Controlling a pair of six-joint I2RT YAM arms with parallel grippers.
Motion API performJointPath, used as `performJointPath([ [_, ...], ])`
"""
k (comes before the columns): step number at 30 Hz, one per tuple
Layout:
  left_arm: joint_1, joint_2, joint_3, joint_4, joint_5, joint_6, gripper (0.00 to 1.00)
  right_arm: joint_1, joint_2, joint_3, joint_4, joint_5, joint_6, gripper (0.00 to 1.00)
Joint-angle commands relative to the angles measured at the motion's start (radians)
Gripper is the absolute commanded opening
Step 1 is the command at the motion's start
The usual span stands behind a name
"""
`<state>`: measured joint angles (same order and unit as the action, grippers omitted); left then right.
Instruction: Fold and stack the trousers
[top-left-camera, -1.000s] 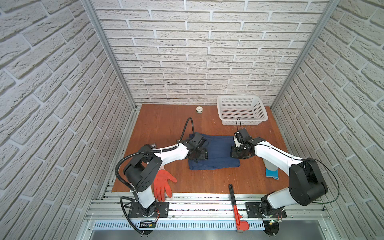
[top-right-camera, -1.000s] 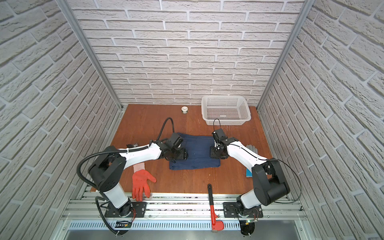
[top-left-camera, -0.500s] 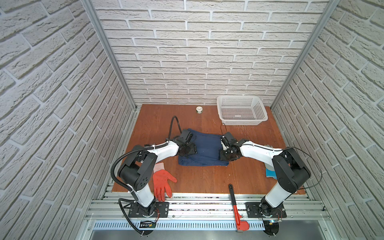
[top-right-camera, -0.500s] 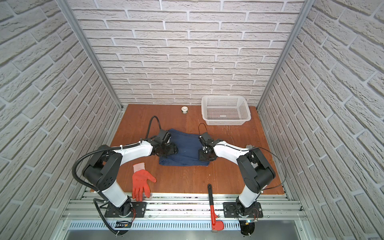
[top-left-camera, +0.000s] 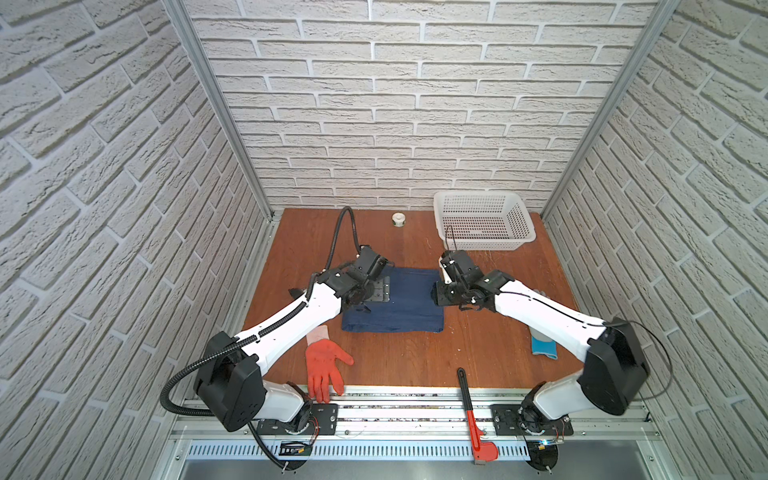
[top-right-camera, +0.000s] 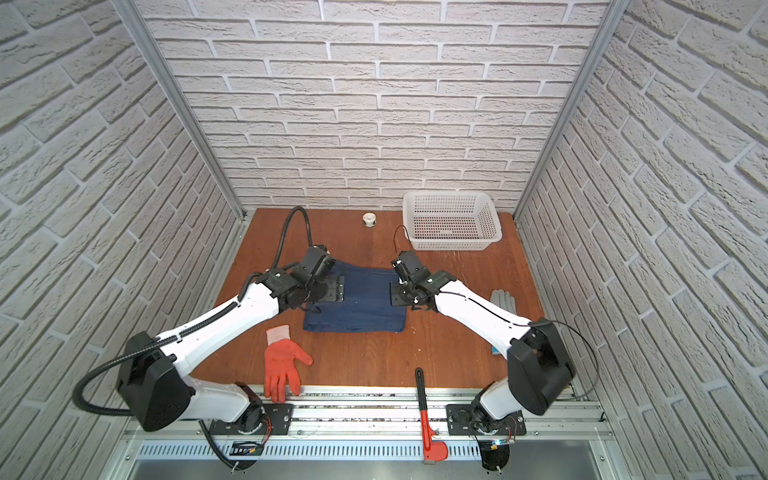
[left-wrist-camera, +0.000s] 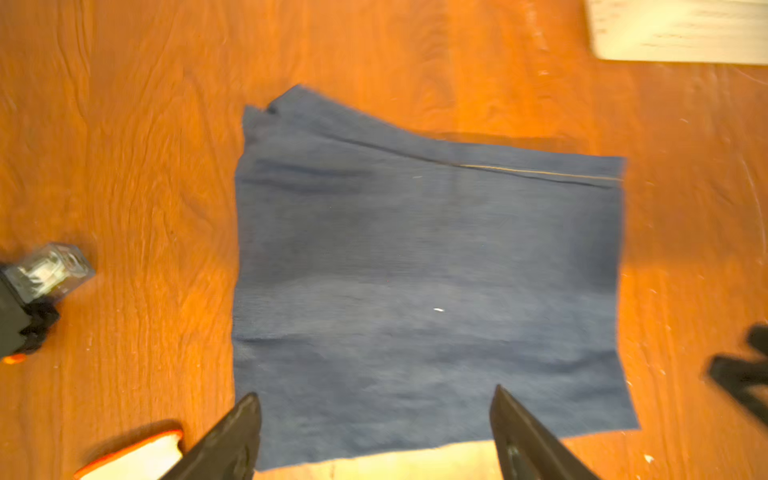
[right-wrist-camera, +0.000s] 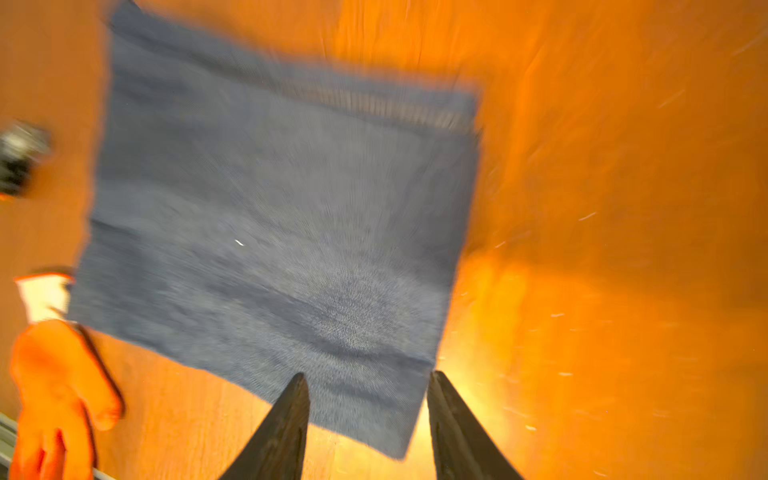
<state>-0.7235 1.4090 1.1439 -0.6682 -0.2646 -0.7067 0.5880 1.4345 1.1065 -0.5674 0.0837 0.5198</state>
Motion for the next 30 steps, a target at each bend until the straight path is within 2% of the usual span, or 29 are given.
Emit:
performJointPath([
  [1,-0.079,0.089,0.015,-0.132,-0.132,-0.102,0.87,-0.002,-0.1,-0.047,-0.004,0.126,-0.058,0.49],
  [4,-0.136,0.181,0.021,-0.113,-0.149,-0.17,0.88,-0.006,-0.176,-0.107,0.019,0.191,-0.08,0.49],
  [7,-0.167,0.272,0.04,-0.081,-0.135,-0.198,0.92,-0.011,-0.214,-0.137,0.021,0.205,-0.091,0.49],
  [14,-0.141,0.435,0.036,-0.007,-0.1,-0.193,0.91,-0.014,-0.223,-0.187,0.037,0.192,-0.069,0.48],
  [21,-0.021,0.515,0.013,0.051,-0.035,-0.1,0.86,-0.017,-0.2,-0.201,0.058,0.183,-0.07,0.48],
  [30,0.216,0.595,0.136,0.012,0.009,0.17,0.87,-0.018,-0.178,-0.189,0.07,0.168,-0.066,0.48],
])
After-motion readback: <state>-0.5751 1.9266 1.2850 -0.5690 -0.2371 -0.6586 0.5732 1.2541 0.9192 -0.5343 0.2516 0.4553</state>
